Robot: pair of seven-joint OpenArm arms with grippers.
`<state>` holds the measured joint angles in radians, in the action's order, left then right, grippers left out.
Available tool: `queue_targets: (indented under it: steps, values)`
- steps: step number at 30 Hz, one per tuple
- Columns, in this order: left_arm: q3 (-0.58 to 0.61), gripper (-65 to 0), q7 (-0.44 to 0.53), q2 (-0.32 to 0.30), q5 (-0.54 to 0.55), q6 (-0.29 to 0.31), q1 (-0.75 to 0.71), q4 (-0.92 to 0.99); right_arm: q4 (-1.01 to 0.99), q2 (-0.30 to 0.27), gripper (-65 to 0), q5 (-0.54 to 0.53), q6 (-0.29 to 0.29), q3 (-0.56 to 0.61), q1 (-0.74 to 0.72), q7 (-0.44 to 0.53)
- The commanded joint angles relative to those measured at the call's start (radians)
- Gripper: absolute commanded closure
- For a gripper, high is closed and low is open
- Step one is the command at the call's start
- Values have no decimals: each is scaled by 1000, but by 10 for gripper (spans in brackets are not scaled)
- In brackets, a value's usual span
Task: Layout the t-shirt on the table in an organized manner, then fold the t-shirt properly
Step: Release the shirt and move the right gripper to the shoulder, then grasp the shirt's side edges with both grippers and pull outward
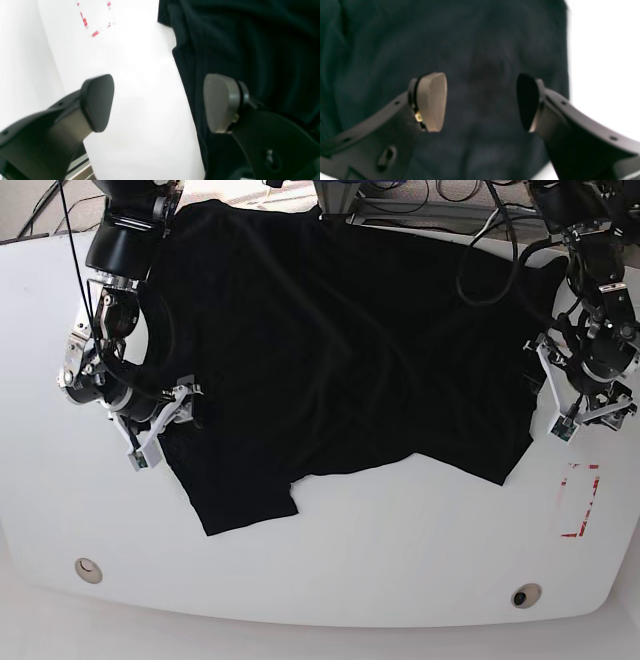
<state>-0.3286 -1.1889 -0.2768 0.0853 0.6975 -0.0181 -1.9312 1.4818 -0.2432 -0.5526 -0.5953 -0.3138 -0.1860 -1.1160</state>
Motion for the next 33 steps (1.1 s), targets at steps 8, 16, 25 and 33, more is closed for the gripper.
queue_targets:
  steps: [8, 16, 25, 33]
  values:
    - [141, -217, 175, 81, -236, 1, 25, 140, -69, -6, -247, -19, -2, 97, -13, 73]
    - [139, -172, 295, 147, -390, 1, 31, 304, -71, 11, -25, -13, -2, 104, 21, 83]
    - [139, -174, 422, 143, -425, 1, 33, 479, -234, -32, -27, -13, -2, 112, 12, 184]
    - [139, -175, 426, 141, -421, 1, 74, 545, -432, -101, -27, -13, -38, 199, -60, 307]
